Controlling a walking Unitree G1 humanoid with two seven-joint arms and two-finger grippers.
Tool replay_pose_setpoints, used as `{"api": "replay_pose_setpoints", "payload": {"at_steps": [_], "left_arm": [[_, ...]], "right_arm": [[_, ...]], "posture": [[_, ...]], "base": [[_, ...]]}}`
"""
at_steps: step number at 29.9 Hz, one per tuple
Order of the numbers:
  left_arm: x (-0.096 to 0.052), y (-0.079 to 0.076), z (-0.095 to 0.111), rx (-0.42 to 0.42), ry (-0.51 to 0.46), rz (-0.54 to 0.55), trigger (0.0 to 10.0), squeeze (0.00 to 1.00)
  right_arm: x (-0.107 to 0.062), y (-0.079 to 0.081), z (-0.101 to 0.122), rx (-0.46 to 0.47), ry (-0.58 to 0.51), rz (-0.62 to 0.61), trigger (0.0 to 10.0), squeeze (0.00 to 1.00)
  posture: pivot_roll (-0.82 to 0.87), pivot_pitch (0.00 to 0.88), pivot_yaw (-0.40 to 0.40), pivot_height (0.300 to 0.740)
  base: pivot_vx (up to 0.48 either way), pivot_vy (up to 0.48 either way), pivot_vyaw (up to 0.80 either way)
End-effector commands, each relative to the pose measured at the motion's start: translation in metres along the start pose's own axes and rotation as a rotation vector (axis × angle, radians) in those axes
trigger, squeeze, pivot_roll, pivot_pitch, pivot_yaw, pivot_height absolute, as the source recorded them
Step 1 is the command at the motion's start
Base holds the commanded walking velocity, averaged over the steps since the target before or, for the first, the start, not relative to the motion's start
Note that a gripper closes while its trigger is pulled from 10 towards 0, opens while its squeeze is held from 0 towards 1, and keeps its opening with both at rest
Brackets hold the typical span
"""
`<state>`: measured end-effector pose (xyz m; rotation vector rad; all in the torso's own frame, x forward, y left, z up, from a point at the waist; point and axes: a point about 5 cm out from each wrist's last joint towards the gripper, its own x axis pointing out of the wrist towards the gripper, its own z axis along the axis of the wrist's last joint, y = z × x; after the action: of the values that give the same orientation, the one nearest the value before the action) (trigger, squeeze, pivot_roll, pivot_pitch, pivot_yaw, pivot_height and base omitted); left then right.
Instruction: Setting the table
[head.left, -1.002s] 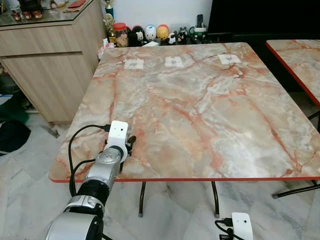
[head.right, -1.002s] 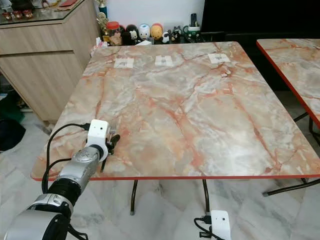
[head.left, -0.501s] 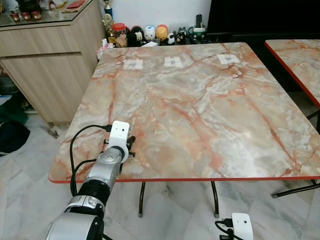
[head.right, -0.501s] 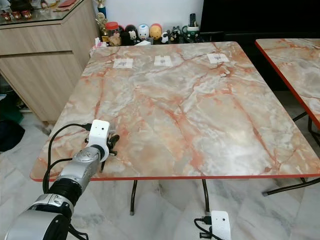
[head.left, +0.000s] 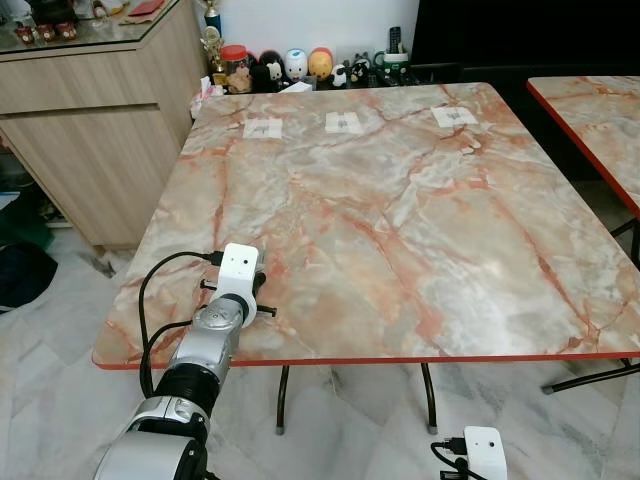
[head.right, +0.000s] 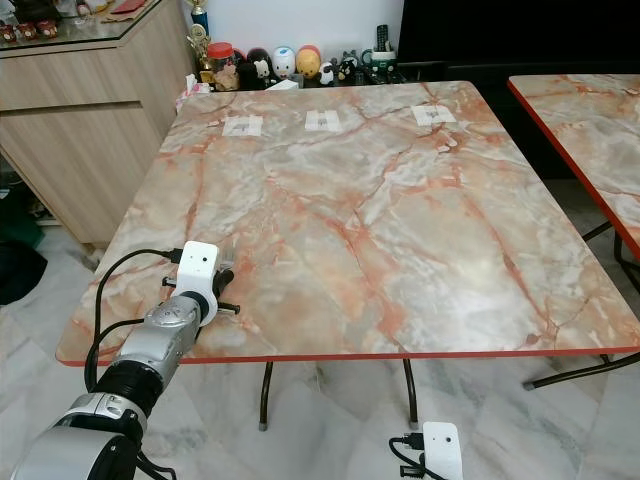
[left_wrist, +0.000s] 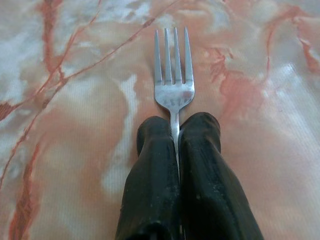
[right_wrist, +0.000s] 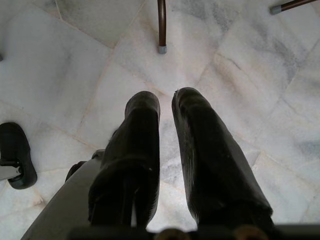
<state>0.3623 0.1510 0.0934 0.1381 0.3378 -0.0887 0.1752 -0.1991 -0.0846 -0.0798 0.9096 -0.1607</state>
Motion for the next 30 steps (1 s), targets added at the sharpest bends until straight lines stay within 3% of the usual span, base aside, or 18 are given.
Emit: {"api": "replay_pose_setpoints", "payload": {"at_steps": [1,9,12,14,18,21,26,27,28,30], "left_arm": [[-0.006,0.003,-0.038,-0.002,0.168,0.022,0.0,0.0],[-0.006,0.004,-0.037,0.001,0.155,0.036,0.0,0.0],[-0.007,0.006,-0.028,-0.023,0.064,0.057,0.0,0.0],[-0.012,0.013,-0.01,-0.05,-0.088,0.095,0.0,0.0],[-0.017,0.017,-0.004,-0.046,-0.15,0.119,0.0,0.0],[-0.036,0.03,0.008,-0.069,-0.303,0.155,0.0,0.0],[-0.047,0.039,0.01,-0.069,-0.35,0.19,0.0,0.0],[-0.059,0.048,0.013,-0.072,-0.4,0.22,10.0,0.0],[-0.059,0.048,0.013,-0.072,-0.4,0.22,10.0,0.0],[-0.076,0.059,0.014,-0.056,-0.461,0.265,10.0,0.0]], "right_arm": [[0.0,0.002,0.0,0.003,0.0,0.003,10.0,0.0],[0.0,0.003,0.0,0.004,-0.004,0.004,10.0,0.0],[0.0,0.003,0.0,0.004,-0.002,0.003,10.0,0.0],[0.0,0.002,-0.001,0.006,-0.002,0.002,10.0,0.0],[-0.001,0.002,-0.001,0.006,-0.001,0.001,10.0,0.0],[-0.001,0.0,-0.004,0.002,0.001,0.002,10.0,0.0],[-0.001,0.0,-0.004,-0.001,0.0,0.003,10.0,0.0],[-0.001,0.001,-0.002,-0.002,-0.004,0.003,10.0,0.0],[-0.001,0.001,-0.002,-0.002,-0.004,0.003,10.0,0.0],[0.0,0.001,0.0,-0.004,-0.007,0.003,10.0,0.0]], "posture": [[-0.05,0.069,0.026,0.732],[-0.05,0.068,0.027,0.732],[-0.05,0.068,0.027,0.732],[-0.05,0.067,0.028,0.732],[-0.04,0.068,0.027,0.732],[-0.04,0.066,0.026,0.732],[-0.04,0.066,0.025,0.732],[-0.03,0.062,0.024,0.732],[-0.03,0.062,0.024,0.732],[-0.03,0.061,0.023,0.732]], "base": [[0.0,0.0,0.0],[0.0,0.0,0.0],[0.0,0.0,0.0],[0.0,0.0,0.0],[0.0,0.0,0.0],[0.0,0.0,0.0],[0.0,0.0,0.0],[0.0,0.0,0.0],[0.0,0.0,0.0],[0.0,0.0,0.0]]}}
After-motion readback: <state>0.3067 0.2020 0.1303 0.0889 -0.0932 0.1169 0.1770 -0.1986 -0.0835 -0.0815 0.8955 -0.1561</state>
